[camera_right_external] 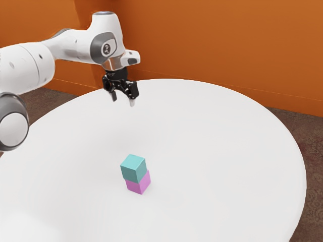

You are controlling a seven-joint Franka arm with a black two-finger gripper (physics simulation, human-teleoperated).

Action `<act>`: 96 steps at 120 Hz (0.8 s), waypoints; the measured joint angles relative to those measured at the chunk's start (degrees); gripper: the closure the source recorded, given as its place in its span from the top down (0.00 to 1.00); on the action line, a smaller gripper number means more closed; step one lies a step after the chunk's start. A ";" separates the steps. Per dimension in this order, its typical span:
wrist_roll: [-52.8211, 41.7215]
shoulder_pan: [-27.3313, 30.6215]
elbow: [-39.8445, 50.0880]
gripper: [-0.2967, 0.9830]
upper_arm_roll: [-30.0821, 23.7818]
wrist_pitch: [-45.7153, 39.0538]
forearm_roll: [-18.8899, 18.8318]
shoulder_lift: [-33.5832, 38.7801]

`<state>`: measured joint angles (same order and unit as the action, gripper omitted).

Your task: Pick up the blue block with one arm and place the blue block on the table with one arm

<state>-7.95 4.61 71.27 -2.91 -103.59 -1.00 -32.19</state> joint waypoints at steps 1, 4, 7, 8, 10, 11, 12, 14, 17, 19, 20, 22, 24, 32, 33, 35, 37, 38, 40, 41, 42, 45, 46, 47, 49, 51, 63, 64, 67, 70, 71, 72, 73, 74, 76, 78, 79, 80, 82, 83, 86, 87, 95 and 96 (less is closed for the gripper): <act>0.17 -0.10 0.80 0.75 -0.17 -0.41 -0.04 0.30; 0.67 -0.51 3.62 0.75 -0.56 -1.82 -0.16 1.36; 1.16 -1.03 6.02 0.75 -0.80 -3.16 -0.24 2.24; 1.33 -1.21 6.71 0.75 -0.85 -3.58 -0.27 2.52; 1.67 -1.61 8.14 0.75 -0.91 -4.36 -0.32 3.12; 1.85 -1.83 8.99 0.75 -0.93 -4.75 -0.36 3.51; 2.02 -2.05 9.85 0.75 -0.94 -5.14 -0.40 3.91; 2.36 -2.41 11.64 0.75 -0.97 -5.96 -0.52 4.74; 2.86 -2.87 14.41 0.75 -1.00 -7.25 -0.74 6.11; 3.17 -3.21 16.26 0.75 -1.03 -8.09 -0.92 7.06; 3.33 -3.37 17.08 0.75 -1.05 -8.48 -1.00 7.46; 3.63 -3.63 18.60 0.75 -1.07 -9.23 -1.21 8.21; 3.93 -3.91 19.90 0.75 -1.09 -9.92 -1.45 8.85; 4.96 -4.95 25.98 0.75 -1.09 -13.15 -2.49 11.50; 5.08 -5.07 26.62 0.75 -1.09 -13.56 -2.64 11.76; 5.30 -5.30 27.84 0.75 -1.10 -14.34 -2.99 12.23; 5.52 -5.53 28.97 0.75 -1.11 -15.10 -3.33 12.64; 5.62 -5.62 29.47 0.75 -1.11 -15.47 -3.48 12.80; 5.82 -5.76 30.44 0.75 -1.12 -16.23 -3.76 13.09; 5.92 -5.83 30.90 0.75 -1.12 -16.61 -3.88 13.20; 6.00 -5.88 31.33 0.75 -1.12 -17.00 -4.00 13.30; 6.25 -6.05 32.32 0.75 -1.11 -18.08 -4.31 13.51; 6.32 -6.11 32.57 0.75 -1.10 -18.42 -4.40 13.56; 6.40 -6.17 32.78 0.75 -1.10 -18.74 -4.48 13.60; 6.55 -6.27 33.13 0.75 -1.11 -19.35 -4.63 13.67; 6.68 -6.36 33.48 0.75 -1.10 -19.91 -4.76 13.74; 7.42 -6.98 36.41 0.75 -1.07 -22.81 -5.28 15.59; 7.47 -7.07 36.65 0.75 -1.06 -23.00 -5.31 15.86; 7.64 -7.36 37.37 0.75 -1.07 -23.53 -5.38 16.79; 7.80 -7.58 38.09 0.75 -1.09 -24.01 -5.44 17.76; 7.85 -7.66 38.39 0.75 -1.09 -24.15 -5.45 18.10; 7.90 -7.74 38.65 0.75 -1.10 -24.29 -5.47 18.41; 7.95 -7.82 38.93 0.75 -1.09 -24.42 -5.49 18.71; 8.00 -7.89 39.25 0.75 -1.10 -24.55 -5.50 19.04; 8.10 -8.06 39.90 0.75 -1.10 -24.78 -5.54 19.74; 8.20 -8.29 40.52 0.75 -1.11 -25.00 -5.56 20.40; 8.25 -8.40 40.86 0.75 -1.11 -25.10 -5.56 20.76; 8.29 -8.50 41.15 0.75 -1.12 -25.19 -5.56 21.07; 8.39 -8.68 41.83 0.75 -1.14 -25.36 -5.50 21.84; 8.44 -8.78 42.14 0.75 -1.16 -25.41 -5.46 22.26; 8.60 -9.21 42.89 0.75 -1.21 -25.58 -5.30 23.26; 8.65 -9.36 43.12 0.75 -1.23 -25.63 -5.15 23.53; 9.03 -10.19 44.46 0.75 -1.28 -25.99 -3.94 24.69; 9.07 -10.27 44.63 0.75 -1.29 -26.02 -3.82 24.81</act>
<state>1.12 -5.66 115.89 -4.20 -129.61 -4.81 -7.39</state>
